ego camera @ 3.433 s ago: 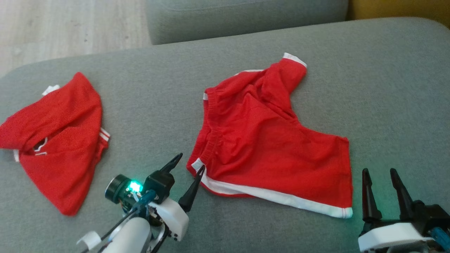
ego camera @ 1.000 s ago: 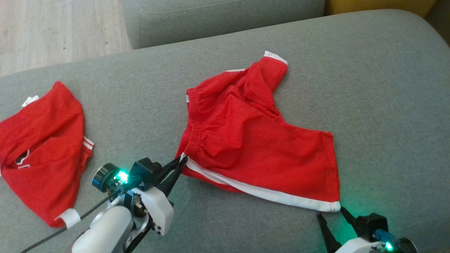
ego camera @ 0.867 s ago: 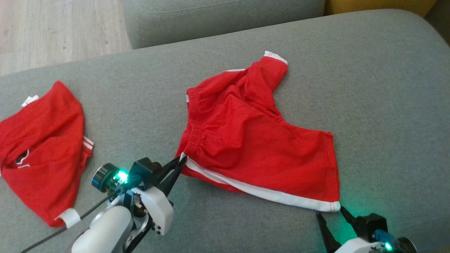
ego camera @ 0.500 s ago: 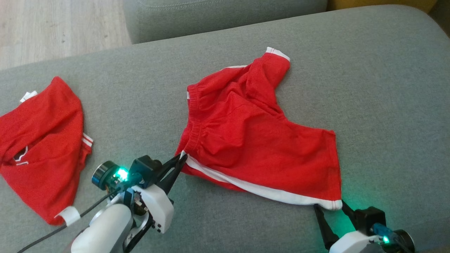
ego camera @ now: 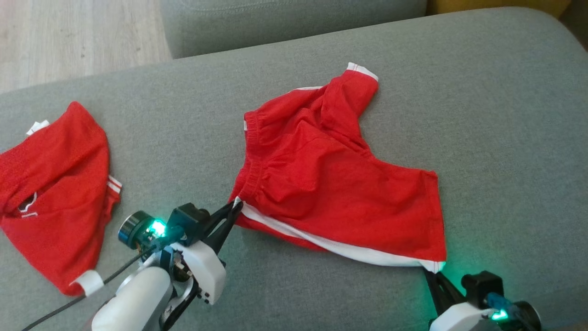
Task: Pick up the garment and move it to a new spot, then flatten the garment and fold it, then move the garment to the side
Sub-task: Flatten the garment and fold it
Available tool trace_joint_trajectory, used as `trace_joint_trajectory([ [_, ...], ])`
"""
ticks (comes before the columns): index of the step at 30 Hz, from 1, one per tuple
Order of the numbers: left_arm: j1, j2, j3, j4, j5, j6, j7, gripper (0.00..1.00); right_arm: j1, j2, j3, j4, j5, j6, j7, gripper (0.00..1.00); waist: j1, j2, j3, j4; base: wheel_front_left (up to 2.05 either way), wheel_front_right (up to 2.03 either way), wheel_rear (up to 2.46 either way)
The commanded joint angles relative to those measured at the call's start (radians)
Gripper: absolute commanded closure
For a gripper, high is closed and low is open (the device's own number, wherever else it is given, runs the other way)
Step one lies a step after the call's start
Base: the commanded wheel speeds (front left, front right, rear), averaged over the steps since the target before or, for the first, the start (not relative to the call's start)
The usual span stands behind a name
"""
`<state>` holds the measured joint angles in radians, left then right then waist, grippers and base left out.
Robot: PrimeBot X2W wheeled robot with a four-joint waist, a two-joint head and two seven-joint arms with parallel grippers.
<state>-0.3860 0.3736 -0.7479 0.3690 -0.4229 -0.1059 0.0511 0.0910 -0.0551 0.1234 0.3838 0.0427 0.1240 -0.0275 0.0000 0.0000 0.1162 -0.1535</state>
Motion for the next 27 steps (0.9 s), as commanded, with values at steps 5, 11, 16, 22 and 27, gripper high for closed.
trace_joint_trajectory([
  [5,-0.051,0.018,0.06,-0.031,-0.062,0.01,-0.03,1.0,-0.039,-0.017,0.011,-0.087,0.016,0.007,-0.045,1.0,0.0,0.0,-0.041,0.004,0.0,0.0,0.0],
  [11,-0.084,0.005,0.112,-0.071,-0.132,0.012,-0.023,1.0,-0.099,-0.066,0.019,-0.217,0.074,0.007,-0.034,1.0,0.0,0.0,-0.083,0.017,0.0,0.0,0.0],
  [16,-0.145,0.005,0.148,-0.115,-0.158,0.022,0.002,1.0,-0.193,-0.115,0.009,-0.299,0.095,0.007,-0.019,1.0,0.0,0.0,-0.102,0.024,0.0,0.0,0.0],
  [22,-0.301,0.014,0.183,-0.125,-0.145,0.038,0.053,1.0,-0.394,-0.176,0.026,-0.326,0.117,0.007,0.006,1.0,0.0,0.0,-0.124,0.032,0.0,0.0,0.0],
  [27,-0.46,-0.002,0.199,-0.053,-0.128,0.04,0.082,1.0,-0.544,-0.207,0.067,-0.29,0.122,0.007,0.01,1.0,0.0,0.0,-0.152,0.032,0.0,0.0,0.0],
])
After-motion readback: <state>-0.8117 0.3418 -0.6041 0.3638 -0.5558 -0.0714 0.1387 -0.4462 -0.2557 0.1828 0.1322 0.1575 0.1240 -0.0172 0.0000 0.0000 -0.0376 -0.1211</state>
